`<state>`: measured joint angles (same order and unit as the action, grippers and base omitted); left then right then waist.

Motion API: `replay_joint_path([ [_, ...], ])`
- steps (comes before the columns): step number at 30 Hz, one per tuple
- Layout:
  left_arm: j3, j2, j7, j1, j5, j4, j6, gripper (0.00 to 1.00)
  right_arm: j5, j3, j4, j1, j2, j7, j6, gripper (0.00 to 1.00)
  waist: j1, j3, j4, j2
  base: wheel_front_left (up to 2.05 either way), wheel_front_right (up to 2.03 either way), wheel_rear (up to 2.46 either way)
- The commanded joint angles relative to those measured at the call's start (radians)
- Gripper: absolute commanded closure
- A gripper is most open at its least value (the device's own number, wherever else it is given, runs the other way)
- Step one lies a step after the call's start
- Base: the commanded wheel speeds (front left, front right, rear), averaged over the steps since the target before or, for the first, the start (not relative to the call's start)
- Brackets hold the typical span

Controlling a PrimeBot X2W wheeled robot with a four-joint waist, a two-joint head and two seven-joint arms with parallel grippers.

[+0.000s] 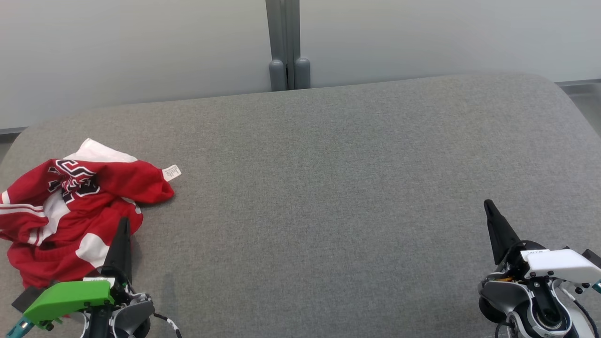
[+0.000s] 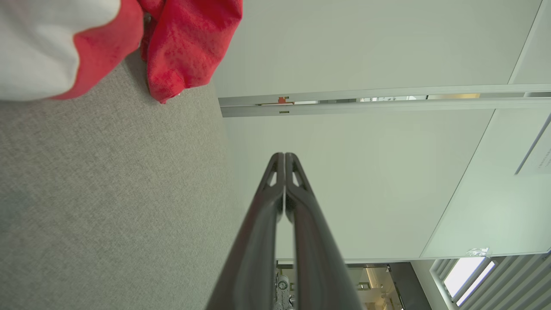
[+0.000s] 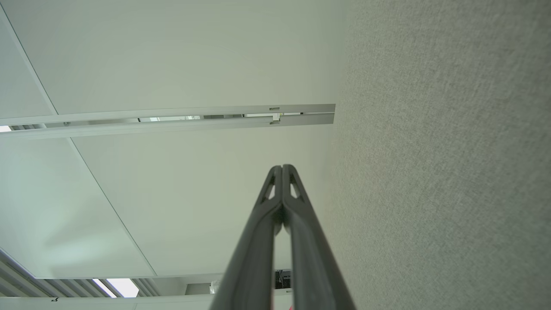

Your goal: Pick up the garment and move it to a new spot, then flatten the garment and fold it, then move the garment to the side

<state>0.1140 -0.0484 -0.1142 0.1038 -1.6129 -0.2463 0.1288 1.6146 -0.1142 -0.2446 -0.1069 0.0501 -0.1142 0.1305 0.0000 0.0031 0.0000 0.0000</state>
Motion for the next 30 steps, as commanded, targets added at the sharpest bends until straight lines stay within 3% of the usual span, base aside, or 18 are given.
replay_joint_path([
  [1, 0.001, -0.004, -0.002, 0.014, 0.000, 0.001, 0.005, 1.00, -0.004, 0.000, -0.002, -0.006, 0.001, -0.002, 0.000, 1.00, 0.0000, 0.000, 0.000, 0.0000, 0.00, 0.00, 0.00],
  [30, 0.001, -0.004, -0.002, 0.014, 0.000, 0.001, 0.005, 1.00, -0.004, 0.000, -0.002, -0.006, 0.001, -0.002, 0.000, 1.00, 0.0000, 0.000, 0.000, 0.0000, 0.00, 0.00, 0.00],
])
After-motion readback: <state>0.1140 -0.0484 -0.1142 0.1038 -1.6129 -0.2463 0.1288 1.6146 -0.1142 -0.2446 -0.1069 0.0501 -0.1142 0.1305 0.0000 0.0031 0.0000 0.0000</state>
